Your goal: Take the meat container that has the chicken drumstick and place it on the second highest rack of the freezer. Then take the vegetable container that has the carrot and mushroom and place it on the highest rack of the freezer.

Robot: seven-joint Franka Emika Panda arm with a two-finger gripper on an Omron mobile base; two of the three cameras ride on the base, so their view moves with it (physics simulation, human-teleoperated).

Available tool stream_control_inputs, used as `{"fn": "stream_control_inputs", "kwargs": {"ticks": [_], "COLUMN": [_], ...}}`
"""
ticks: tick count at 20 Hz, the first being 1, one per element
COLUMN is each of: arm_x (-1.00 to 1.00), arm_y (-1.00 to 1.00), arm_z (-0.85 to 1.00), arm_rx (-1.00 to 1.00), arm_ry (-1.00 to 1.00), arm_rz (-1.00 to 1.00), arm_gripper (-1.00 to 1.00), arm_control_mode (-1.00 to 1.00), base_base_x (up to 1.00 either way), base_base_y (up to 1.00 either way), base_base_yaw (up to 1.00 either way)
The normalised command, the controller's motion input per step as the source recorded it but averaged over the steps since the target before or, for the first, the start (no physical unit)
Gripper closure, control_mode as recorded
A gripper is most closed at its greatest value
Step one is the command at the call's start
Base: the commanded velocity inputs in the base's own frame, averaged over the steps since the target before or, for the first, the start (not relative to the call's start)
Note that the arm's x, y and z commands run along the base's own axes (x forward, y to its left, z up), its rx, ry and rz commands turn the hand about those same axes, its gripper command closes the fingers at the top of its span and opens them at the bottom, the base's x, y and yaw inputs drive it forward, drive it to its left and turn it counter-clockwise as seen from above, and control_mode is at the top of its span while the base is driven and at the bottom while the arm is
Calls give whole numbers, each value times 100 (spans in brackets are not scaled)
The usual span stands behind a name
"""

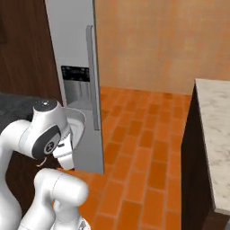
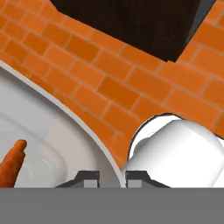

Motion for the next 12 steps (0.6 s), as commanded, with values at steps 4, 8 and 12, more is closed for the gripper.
{"fn": "stream_control_inputs", "kwargs": {"ticks": [4,8,12], "arm_x": [0,0,0], "arm_y": [0,0,0], "arm_z": [0,0,0], "arm_rx": [0,0,0], "arm_ry": [0,0,0], "arm_rz": [0,0,0], "arm_gripper": [100,100,100], "arm_control_mode": [100,100,100], "base_base_x": [100,100,100], "base_base_y": [-97,-64,-36], "base_base_yaw": [-30,-8,-4]}}
